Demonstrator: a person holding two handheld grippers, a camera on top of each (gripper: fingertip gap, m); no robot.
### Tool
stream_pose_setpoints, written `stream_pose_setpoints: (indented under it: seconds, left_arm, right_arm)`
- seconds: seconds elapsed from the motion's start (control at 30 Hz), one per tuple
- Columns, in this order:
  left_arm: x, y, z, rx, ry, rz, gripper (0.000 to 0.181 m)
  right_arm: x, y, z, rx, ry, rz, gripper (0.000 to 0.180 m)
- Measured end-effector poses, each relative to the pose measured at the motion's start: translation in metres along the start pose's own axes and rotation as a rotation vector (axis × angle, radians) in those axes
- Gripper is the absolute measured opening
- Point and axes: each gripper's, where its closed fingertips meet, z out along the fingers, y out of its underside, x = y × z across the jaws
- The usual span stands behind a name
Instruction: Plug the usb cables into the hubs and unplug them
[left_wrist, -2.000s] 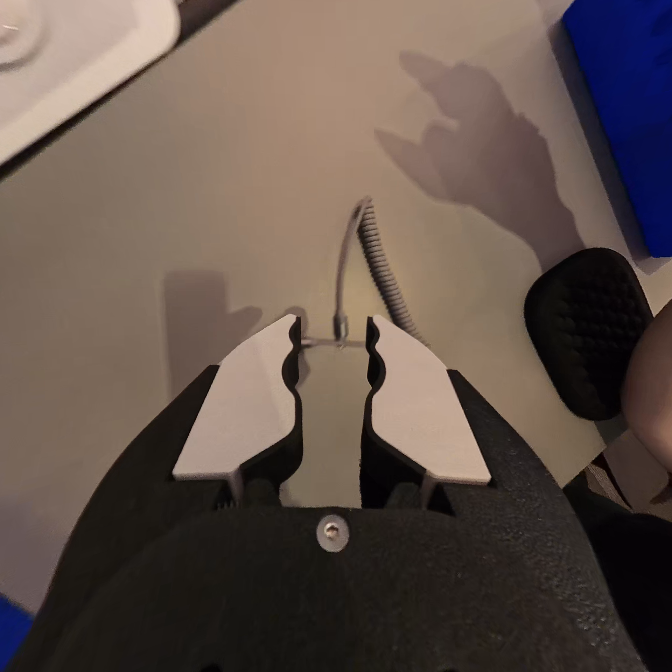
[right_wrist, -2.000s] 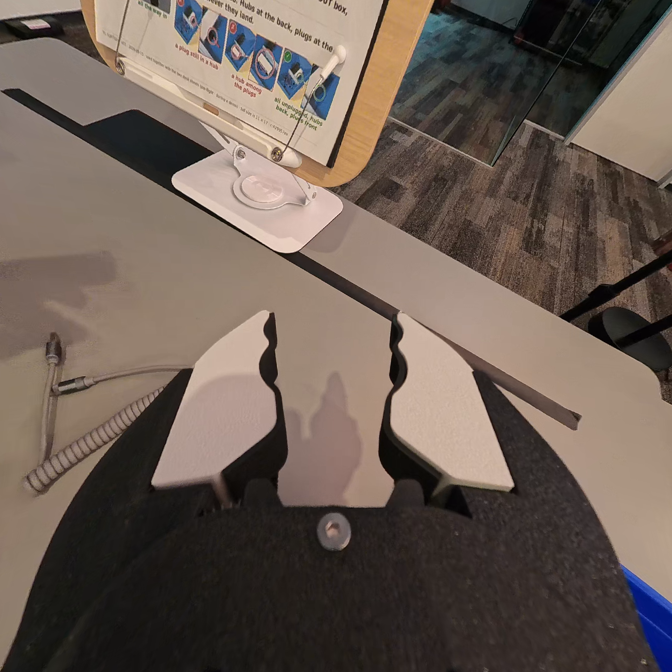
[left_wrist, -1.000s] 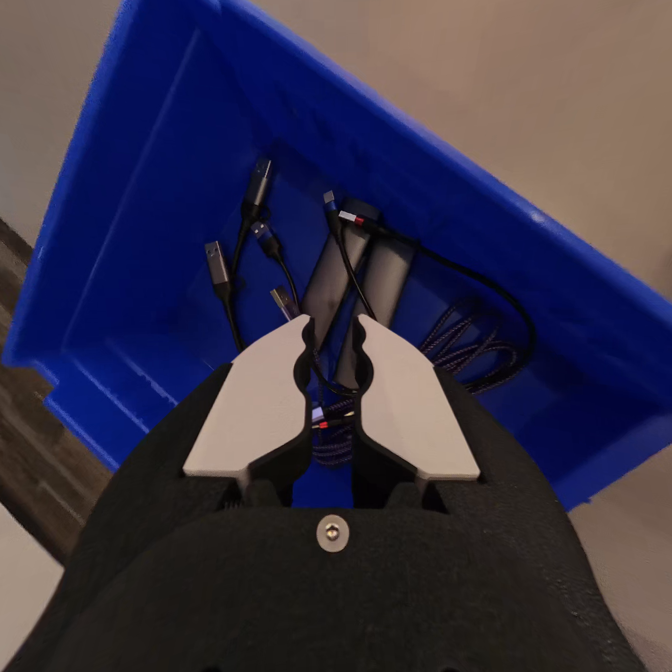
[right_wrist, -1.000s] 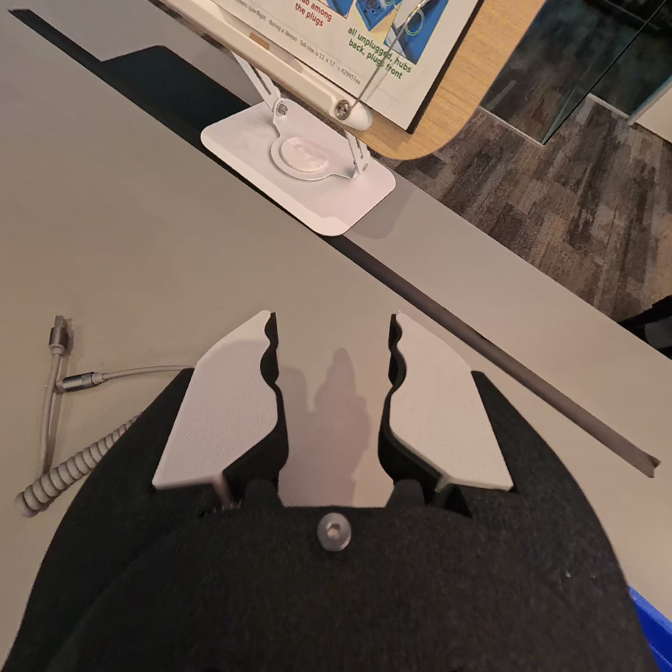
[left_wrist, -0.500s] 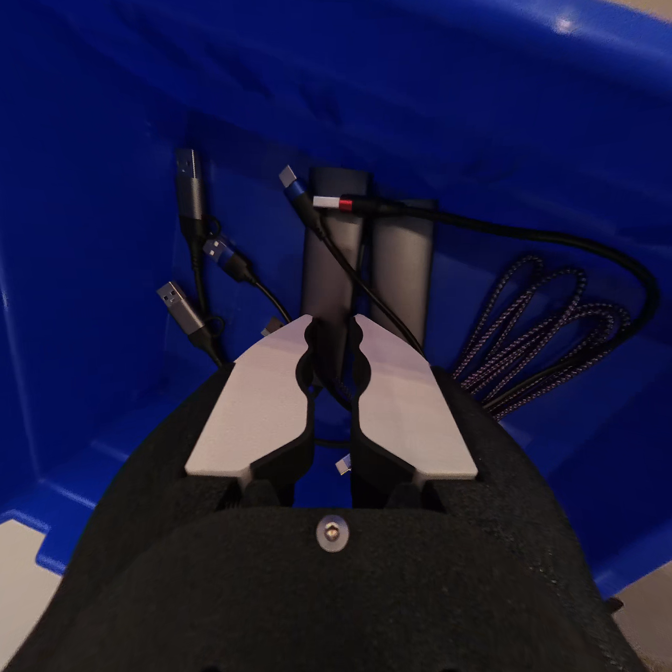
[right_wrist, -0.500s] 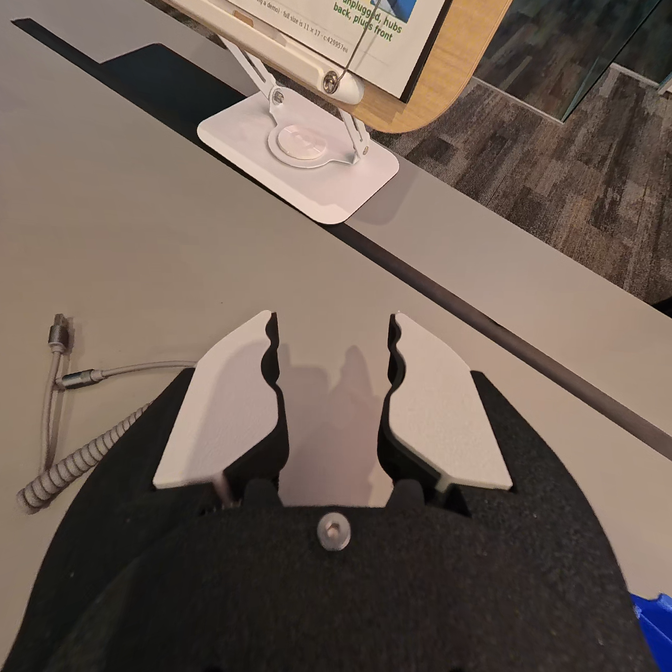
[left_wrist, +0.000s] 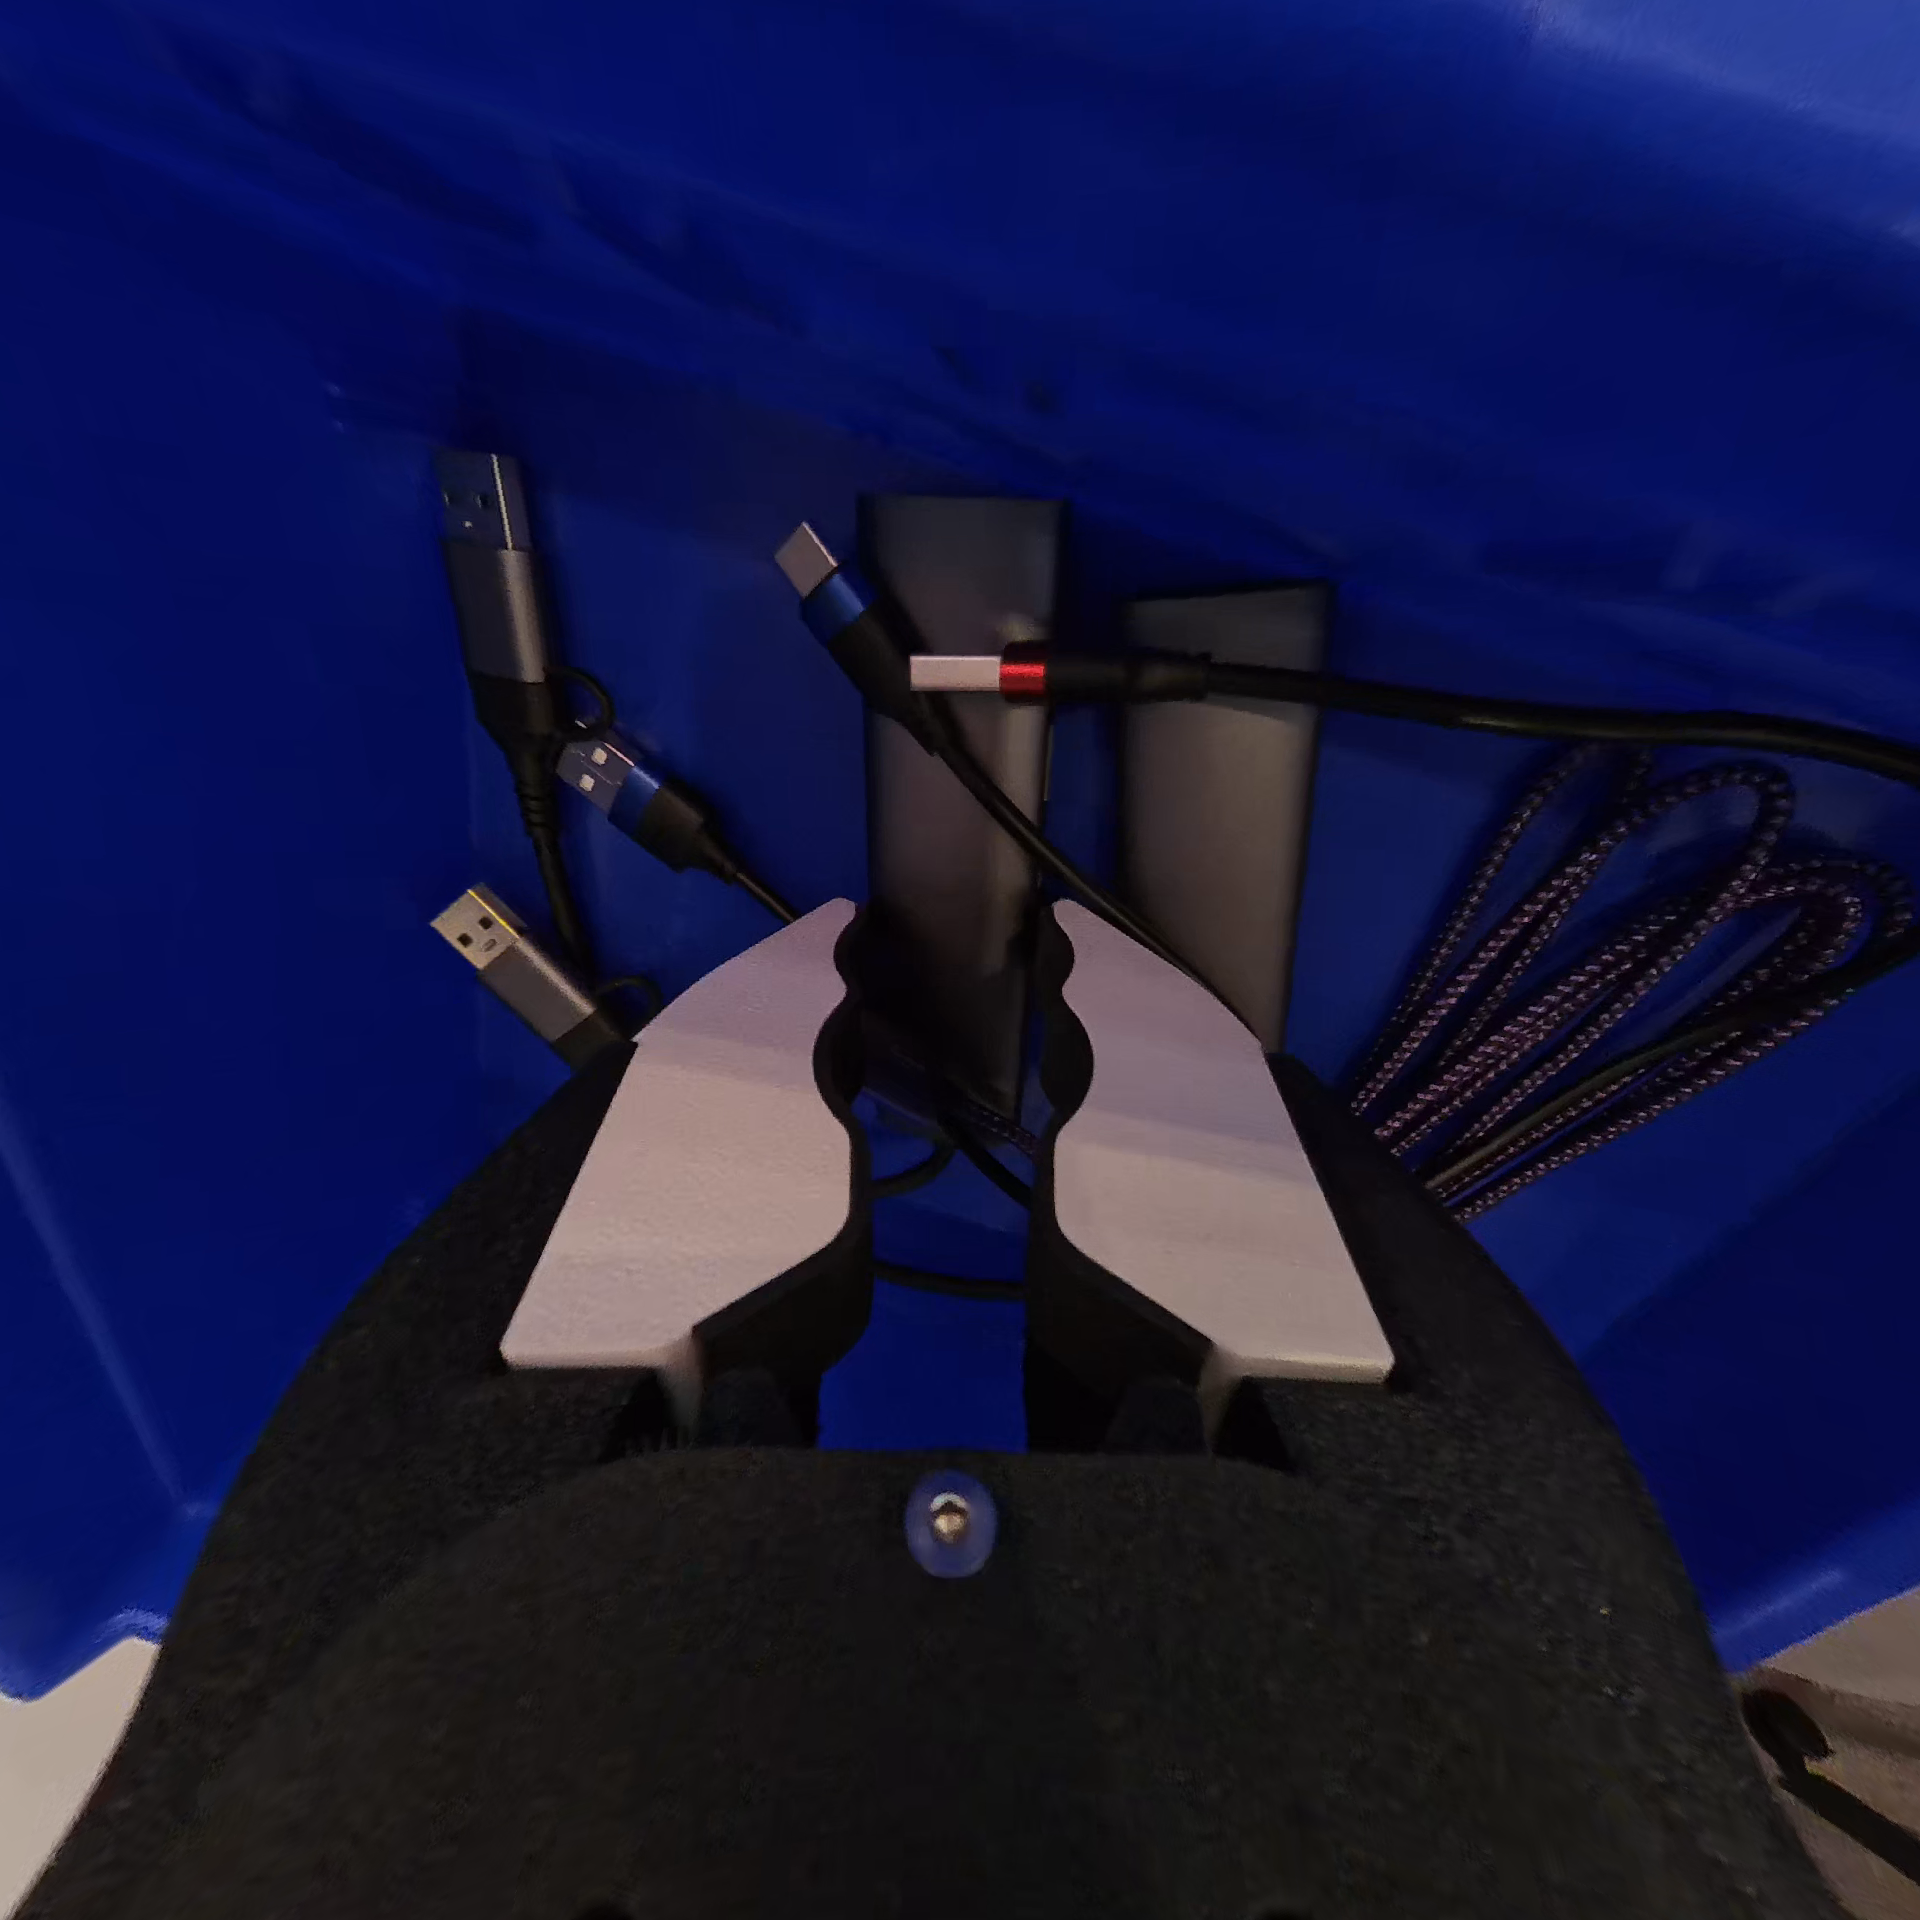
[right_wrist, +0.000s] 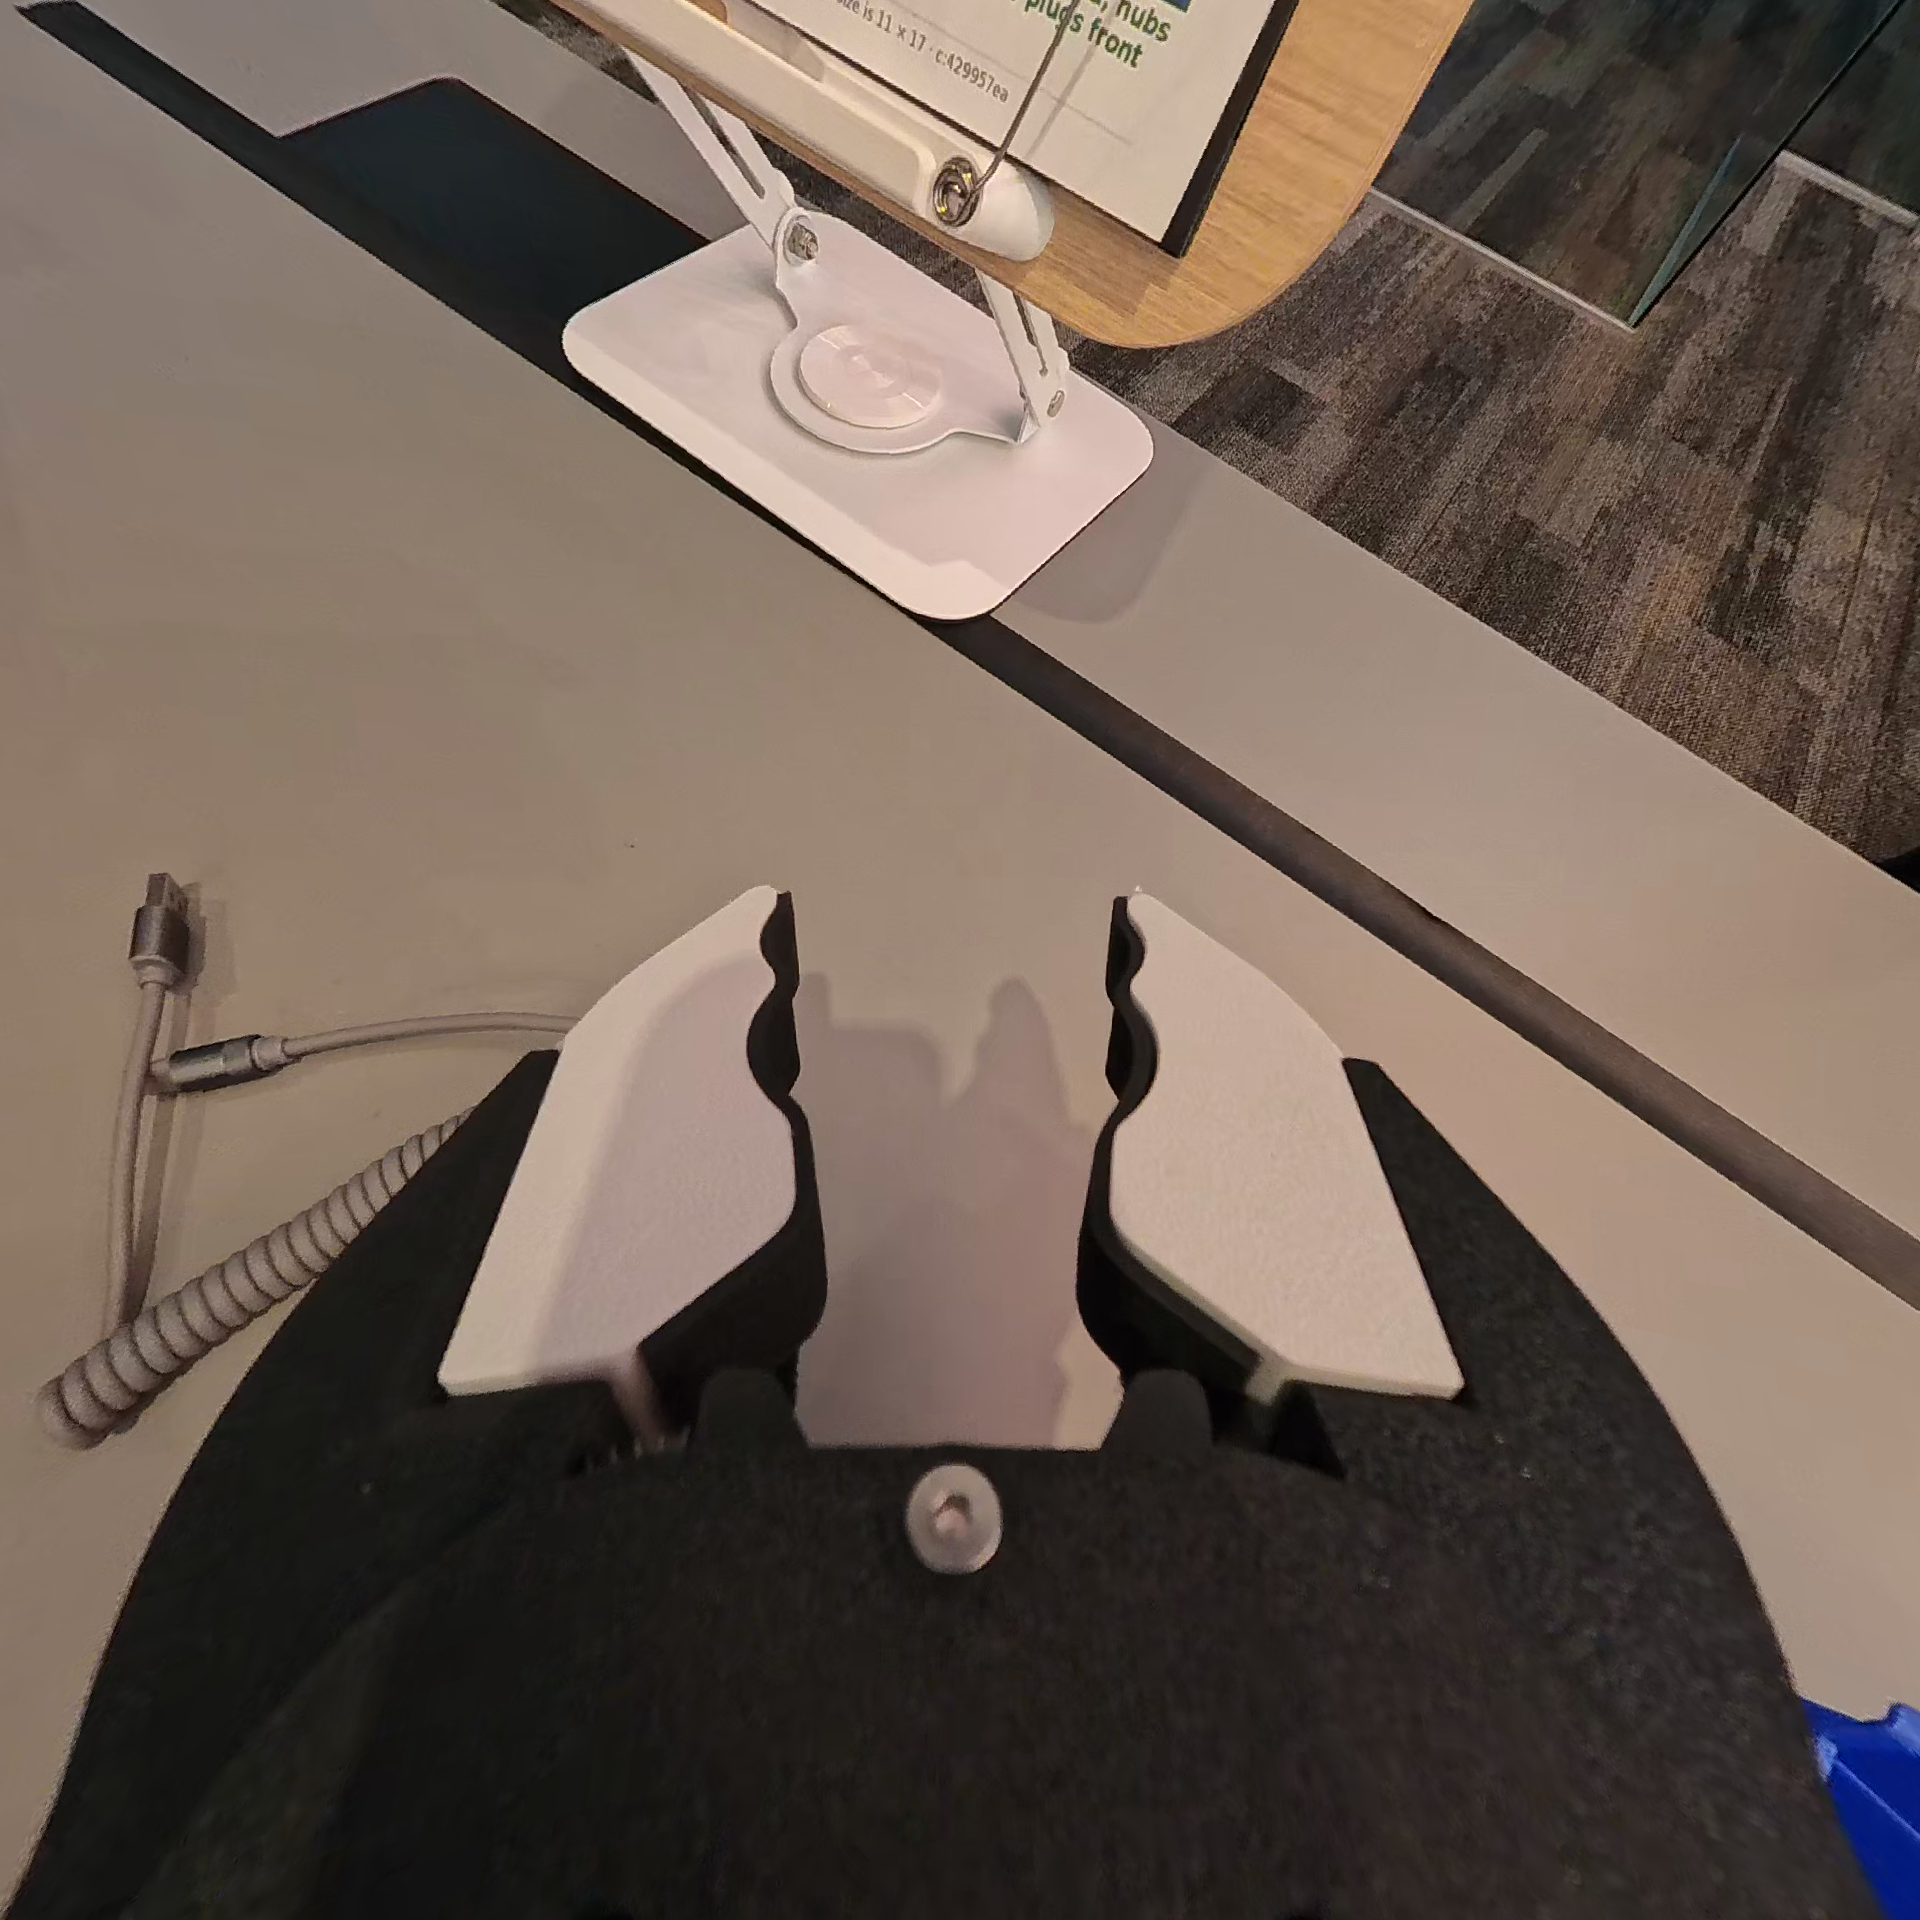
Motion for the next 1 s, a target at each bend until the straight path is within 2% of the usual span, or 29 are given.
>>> stream_pose_setpoints:
  seconds: [0.2, 0.33, 0.43, 0.77, 0.87, 1.0]
  left_arm:
    - [0.000, 0.000, 0.001, 0.024, 0.020, -0.024, 0.031]
    - [-0.002, 0.002, 0.000, 0.046, 0.037, -0.103, 0.031]
    - [-0.007, -0.001, -0.009, 0.129, 0.023, -0.184, 0.031]
    - [-0.029, -0.013, -0.077, 0.564, -0.032, -0.486, 0.030]
    - [-0.034, -0.012, -0.101, 0.618, -0.110, -0.502, 0.030]
    - [-0.036, -0.012, -0.130, 0.582, -0.250, -0.455, 0.030]
  right_arm:
    - [-0.005, 0.001, 0.002, -0.008, -0.020, -0.005, 0.057]
    - [-0.007, -0.001, 0.001, 0.000, -0.031, 0.000, 0.056]
    - [-0.008, -0.002, 0.001, 0.003, -0.036, -0.003, 0.056]
    - [-0.016, -0.013, -0.005, 0.044, -0.072, -0.001, 0.056]
    - [-0.018, -0.016, -0.007, 0.059, -0.082, 0.001, 0.056]
    - [-0.020, -0.021, -0.011, 0.081, -0.093, 0.007, 0.056]
